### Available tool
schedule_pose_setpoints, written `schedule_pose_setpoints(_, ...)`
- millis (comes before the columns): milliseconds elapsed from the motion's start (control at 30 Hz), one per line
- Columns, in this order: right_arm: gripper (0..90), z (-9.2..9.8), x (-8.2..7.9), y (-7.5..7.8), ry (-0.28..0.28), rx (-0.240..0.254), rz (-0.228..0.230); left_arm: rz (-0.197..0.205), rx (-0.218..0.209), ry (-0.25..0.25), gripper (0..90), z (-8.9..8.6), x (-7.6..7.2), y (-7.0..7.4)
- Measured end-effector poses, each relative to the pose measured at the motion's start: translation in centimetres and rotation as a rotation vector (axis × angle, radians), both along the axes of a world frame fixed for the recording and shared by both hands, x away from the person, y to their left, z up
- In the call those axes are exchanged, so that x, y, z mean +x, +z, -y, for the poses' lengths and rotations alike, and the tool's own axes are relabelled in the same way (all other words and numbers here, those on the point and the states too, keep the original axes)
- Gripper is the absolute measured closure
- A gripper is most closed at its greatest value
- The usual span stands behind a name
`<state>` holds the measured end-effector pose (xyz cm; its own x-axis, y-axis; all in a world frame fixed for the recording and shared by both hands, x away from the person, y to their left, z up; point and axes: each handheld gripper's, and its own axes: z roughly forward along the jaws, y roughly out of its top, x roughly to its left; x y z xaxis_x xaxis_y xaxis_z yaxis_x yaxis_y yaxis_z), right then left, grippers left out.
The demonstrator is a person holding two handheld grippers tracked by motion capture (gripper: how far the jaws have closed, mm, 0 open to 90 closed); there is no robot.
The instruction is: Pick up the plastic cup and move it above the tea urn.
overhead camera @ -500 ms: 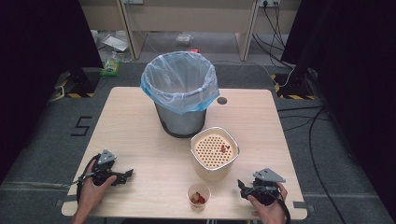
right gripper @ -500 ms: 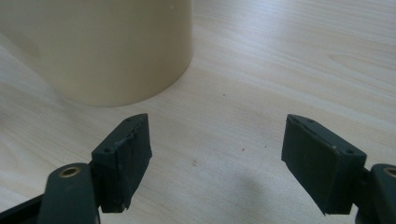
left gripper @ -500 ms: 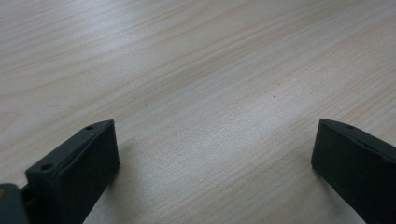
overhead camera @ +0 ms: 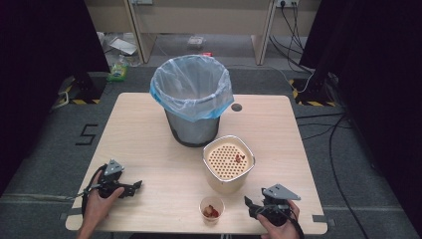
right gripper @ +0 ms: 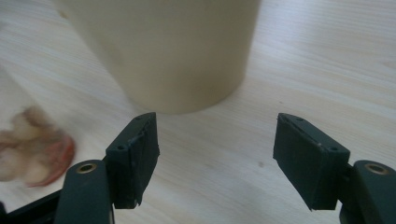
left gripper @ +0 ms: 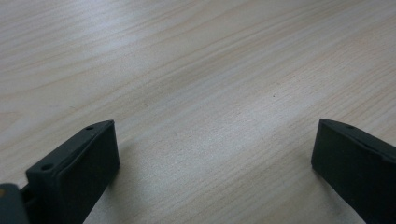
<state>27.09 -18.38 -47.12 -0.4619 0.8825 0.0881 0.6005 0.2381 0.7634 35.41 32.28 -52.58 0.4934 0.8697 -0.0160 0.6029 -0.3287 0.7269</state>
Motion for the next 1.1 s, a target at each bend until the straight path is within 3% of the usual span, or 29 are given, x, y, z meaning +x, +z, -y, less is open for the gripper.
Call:
schedule_pose_setpoints(200,35.0,-1.3,-0.6,1.0,0.055,0.016,0.002,0.000,0.000,0.000,0.0,0.0,0.0,0.0)
schedule_pose_setpoints(767,43.1,-4.3,-2.5,3.9,0.135,0.060,0.038,-0.001,0.000,-0.001,0.0,0.0,0.0,0.0)
schedule_pose_setpoints(1100,46.3,-5.6,-2.5,4.2,0.185,0.084,0.043,-0.001,0.000,-0.001,0.0,0.0,0.0,0.0)
